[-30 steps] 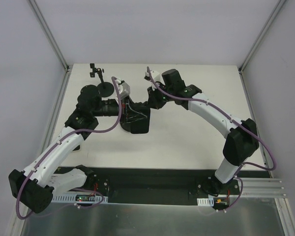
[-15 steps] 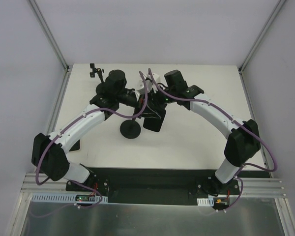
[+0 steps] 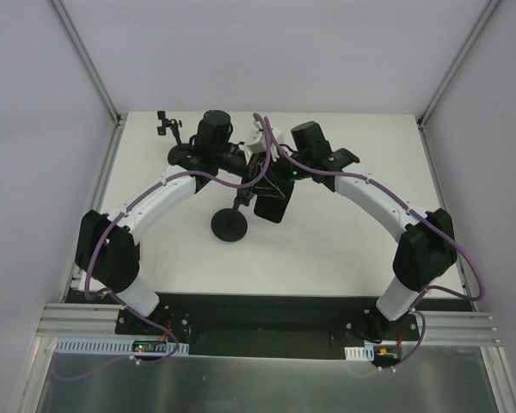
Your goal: Place the phone on the phone stand
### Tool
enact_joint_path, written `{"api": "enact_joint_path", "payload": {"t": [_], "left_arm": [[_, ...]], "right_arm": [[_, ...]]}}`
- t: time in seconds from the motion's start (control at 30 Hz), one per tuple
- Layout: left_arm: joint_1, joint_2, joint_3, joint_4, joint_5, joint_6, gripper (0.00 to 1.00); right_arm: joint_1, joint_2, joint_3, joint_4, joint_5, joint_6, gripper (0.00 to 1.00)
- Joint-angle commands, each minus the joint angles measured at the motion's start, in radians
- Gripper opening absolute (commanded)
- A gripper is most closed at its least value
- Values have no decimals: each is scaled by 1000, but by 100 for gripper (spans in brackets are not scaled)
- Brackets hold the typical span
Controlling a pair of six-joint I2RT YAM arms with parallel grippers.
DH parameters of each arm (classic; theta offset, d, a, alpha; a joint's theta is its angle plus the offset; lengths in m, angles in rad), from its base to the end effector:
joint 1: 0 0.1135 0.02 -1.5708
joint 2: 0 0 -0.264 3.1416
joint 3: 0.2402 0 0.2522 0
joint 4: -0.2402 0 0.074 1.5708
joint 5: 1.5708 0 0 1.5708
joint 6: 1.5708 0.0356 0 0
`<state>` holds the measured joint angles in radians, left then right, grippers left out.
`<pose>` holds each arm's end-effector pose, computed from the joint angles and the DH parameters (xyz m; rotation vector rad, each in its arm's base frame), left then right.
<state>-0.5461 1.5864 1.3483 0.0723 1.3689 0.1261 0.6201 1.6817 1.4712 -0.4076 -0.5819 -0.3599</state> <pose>0.2864 -0.2149 0.3646 1.4765 1.0769 -1.4654 0.3026 0.2401 0.3233 -1.3056 1.7416 0.7827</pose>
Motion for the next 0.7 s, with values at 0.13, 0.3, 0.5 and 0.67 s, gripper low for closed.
{"api": "enact_joint_path", "payload": {"t": [0.13, 0.3, 0.5, 0.67], "left_arm": [[57, 50, 71, 15, 105, 40, 0], [64, 55, 43, 11, 81, 47, 0], [81, 14, -9, -8, 52, 67, 0], [100, -52, -66, -57, -19, 108, 0]], "right_arm": [[-19, -80, -15, 84, -87, 10, 1], [-23, -86, -26, 98, -98, 13, 0], [-23, -83, -23, 107, -63, 38, 0], [-28, -109, -63, 180, -24, 81, 1]]}}
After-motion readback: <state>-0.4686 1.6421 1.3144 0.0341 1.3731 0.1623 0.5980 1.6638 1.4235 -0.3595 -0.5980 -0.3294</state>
